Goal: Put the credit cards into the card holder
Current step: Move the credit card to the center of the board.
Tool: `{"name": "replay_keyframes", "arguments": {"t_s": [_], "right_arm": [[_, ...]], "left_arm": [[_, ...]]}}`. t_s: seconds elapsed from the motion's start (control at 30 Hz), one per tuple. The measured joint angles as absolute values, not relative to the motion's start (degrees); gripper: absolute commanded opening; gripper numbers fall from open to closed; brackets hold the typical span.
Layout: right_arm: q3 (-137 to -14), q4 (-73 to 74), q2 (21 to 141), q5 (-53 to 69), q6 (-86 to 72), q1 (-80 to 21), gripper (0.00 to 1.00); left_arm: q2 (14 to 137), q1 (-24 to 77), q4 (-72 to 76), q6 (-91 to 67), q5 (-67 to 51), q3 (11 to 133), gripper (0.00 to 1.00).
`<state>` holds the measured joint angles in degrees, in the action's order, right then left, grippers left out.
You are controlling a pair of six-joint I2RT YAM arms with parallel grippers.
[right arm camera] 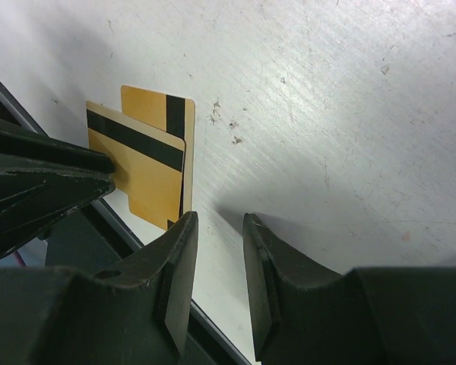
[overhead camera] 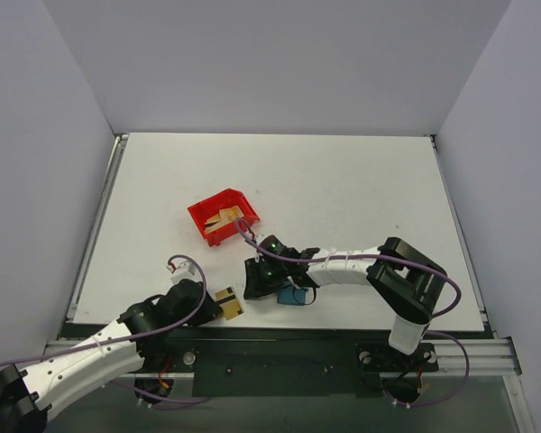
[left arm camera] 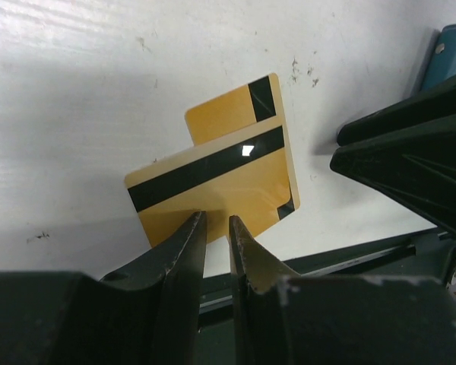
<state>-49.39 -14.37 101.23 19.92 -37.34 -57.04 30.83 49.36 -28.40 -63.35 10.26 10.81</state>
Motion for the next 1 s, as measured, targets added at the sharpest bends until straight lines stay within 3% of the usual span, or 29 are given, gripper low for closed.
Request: {"name": "replay_keyframes", "arguments": {"t_s": [0.3, 0.67, 1.0], "right_arm": [[-48.97, -14.35, 100.86, 19.84, -37.28, -56.97, 0.27], [-48.58, -13.82, 100.36, 19.77, -37.17, -56.18, 0.27], [-48.40, -13.39, 100.03, 19.77, -36.77, -55.81, 0.27]], "left_arm": [[28.12, 51.46, -32.91, -61.89, 14.31, 14.04, 0.29], [41.93, 50.98, -31.38, -57.71, 22.65, 18.61, 0.28], [40.56, 45.47, -26.48, -55.42, 23.09, 16.05, 0.28]]}}
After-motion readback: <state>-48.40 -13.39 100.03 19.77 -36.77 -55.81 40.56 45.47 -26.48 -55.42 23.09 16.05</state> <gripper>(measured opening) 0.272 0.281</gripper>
